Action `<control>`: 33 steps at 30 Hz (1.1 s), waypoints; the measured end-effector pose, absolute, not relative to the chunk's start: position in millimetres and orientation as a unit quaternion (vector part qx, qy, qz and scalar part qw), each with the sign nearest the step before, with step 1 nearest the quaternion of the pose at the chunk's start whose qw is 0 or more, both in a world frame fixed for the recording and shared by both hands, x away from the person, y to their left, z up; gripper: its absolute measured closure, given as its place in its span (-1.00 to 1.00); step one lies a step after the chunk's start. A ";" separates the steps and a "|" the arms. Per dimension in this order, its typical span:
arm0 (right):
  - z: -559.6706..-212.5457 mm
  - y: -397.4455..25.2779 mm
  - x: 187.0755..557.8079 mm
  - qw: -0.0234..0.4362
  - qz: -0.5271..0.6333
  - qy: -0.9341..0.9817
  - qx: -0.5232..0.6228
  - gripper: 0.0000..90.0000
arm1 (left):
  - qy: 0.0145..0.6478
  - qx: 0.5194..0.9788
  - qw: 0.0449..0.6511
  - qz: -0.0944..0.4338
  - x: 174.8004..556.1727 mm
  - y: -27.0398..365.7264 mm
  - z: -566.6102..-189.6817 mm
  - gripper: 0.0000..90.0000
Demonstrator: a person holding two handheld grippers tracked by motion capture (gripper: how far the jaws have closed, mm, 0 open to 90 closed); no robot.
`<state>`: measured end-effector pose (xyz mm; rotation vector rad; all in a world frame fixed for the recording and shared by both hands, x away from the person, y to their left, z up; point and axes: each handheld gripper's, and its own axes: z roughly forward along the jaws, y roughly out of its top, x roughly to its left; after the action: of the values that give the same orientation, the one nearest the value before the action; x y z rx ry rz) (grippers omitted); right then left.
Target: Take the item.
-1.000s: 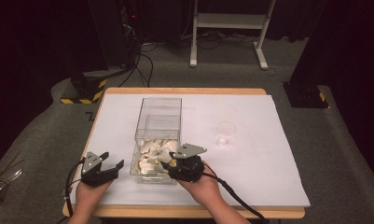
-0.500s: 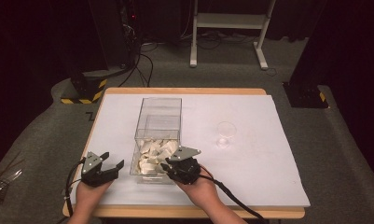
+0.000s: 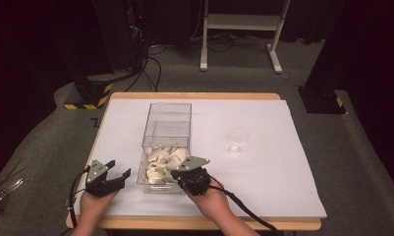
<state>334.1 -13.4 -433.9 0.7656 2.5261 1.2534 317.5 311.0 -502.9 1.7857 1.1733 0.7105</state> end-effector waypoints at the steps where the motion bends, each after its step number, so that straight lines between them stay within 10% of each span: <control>1: -433.5 -13.7 333.8 0.109 0.428 0.859 0.261 0.97 | 0.469 0.717 0.431 0.285 317.7 311.0 -502.9 -0.39; 33: -381.7 -42.1 340.9 0.152 0.519 0.801 0.258 0.98 | 0.466 0.719 0.434 0.279 316.5 311.2 -503.0 -0.39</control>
<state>340.9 -42.1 -381.7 0.7406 2.2973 1.4891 316.5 311.2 -503.0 1.7899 1.1609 0.6941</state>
